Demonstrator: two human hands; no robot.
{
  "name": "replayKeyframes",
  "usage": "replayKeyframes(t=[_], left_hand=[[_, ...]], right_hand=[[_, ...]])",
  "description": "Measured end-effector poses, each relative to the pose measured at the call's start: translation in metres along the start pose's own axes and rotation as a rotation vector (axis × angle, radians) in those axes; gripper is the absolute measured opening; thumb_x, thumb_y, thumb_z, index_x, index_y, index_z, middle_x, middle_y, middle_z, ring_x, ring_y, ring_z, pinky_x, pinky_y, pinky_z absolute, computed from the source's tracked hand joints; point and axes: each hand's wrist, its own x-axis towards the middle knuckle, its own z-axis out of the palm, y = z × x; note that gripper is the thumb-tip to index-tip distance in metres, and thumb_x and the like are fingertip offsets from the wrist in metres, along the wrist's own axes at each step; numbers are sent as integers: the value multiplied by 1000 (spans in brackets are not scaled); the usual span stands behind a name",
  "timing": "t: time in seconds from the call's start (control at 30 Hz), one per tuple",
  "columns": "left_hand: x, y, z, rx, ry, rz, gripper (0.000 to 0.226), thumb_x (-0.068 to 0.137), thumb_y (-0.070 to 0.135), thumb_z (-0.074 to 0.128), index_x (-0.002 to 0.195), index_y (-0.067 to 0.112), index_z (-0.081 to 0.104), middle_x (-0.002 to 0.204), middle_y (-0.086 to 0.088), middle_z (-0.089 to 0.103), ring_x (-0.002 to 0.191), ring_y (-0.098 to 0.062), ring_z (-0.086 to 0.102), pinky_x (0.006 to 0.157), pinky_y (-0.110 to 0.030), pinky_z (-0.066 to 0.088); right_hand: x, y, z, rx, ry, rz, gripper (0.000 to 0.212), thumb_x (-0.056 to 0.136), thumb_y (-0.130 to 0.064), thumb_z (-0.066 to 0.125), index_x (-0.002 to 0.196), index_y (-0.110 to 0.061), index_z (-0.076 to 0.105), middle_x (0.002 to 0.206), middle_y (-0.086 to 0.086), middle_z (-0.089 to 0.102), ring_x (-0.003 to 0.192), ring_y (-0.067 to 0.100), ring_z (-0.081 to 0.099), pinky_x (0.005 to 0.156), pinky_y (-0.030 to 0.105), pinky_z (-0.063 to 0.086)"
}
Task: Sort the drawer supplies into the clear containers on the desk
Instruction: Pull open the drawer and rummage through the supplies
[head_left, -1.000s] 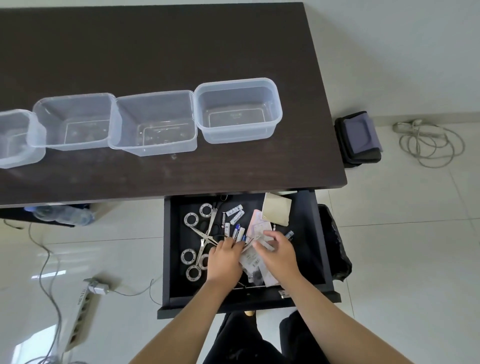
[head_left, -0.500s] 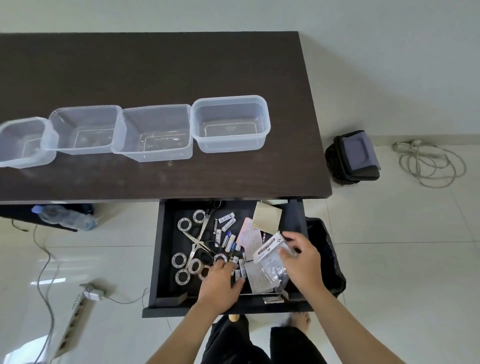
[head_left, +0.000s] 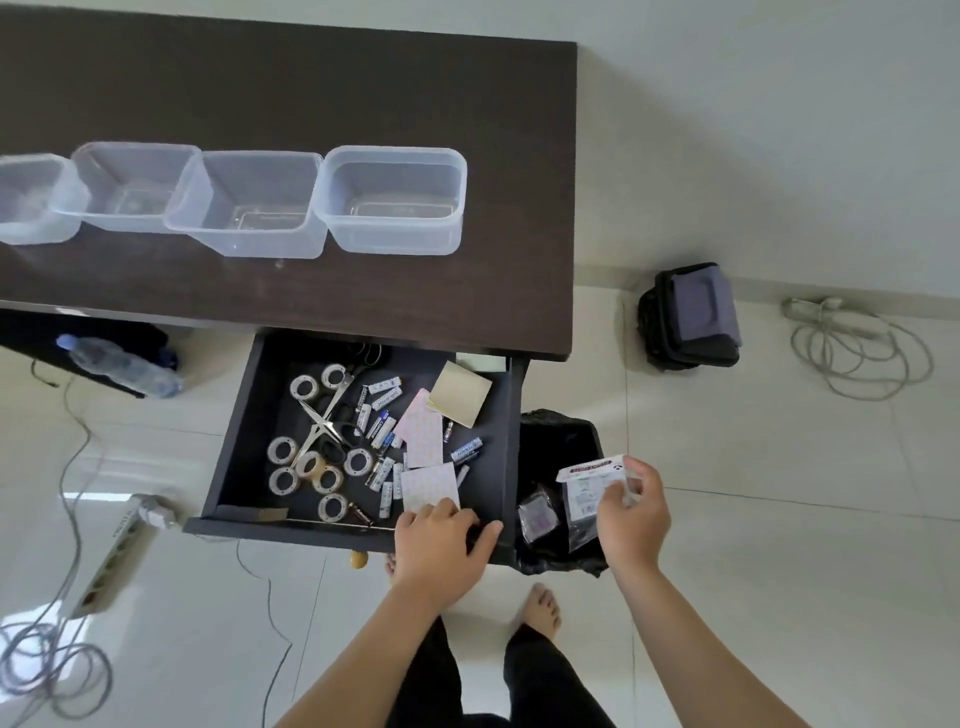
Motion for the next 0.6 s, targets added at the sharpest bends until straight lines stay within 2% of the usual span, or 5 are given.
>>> replayKeyframes(t=[0.07, 0.17, 0.33, 0.43, 0.6], left_hand=[[0, 3, 4, 15, 58, -43, 63, 85, 66, 19, 101, 32, 69, 100, 9, 65, 97, -19, 61, 86, -36, 41], [0, 3, 10, 13, 113, -69, 61, 83, 64, 22, 87, 29, 72, 88, 8, 67, 84, -20, 63, 78, -35, 43], [0, 5, 7, 27, 99, -91, 70, 80, 66, 11, 97, 31, 69, 97, 10, 64, 94, -16, 60, 83, -32, 41], [1, 5, 9, 30, 110, -101, 73, 78, 66, 8, 98, 31, 69, 97, 11, 64, 94, -15, 59, 82, -31, 39], [1, 3, 13, 29, 138, -104, 69, 79, 65, 12, 93, 31, 71, 94, 10, 65, 91, -16, 60, 80, -31, 38]], right_hand=[[12, 15, -4, -53, -34, 19, 32, 92, -1, 49, 121, -10, 56, 121, 14, 59, 116, 29, 56, 89, 27, 43], [26, 35, 0, -146, -116, 51, 35, 91, -1, 48, 124, -10, 55, 123, 15, 59, 116, 29, 55, 86, 26, 42], [49, 62, 11, -341, -270, 7, 41, 89, 1, 43, 126, -12, 56, 122, 16, 59, 110, 34, 57, 89, 35, 49], [64, 74, 18, -424, -318, 41, 40, 87, 2, 43, 122, -7, 59, 119, 20, 59, 103, 37, 59, 83, 33, 49], [83, 82, 28, -584, -505, 88, 46, 88, -7, 50, 134, -13, 51, 132, 14, 55, 117, 33, 55, 88, 31, 46]])
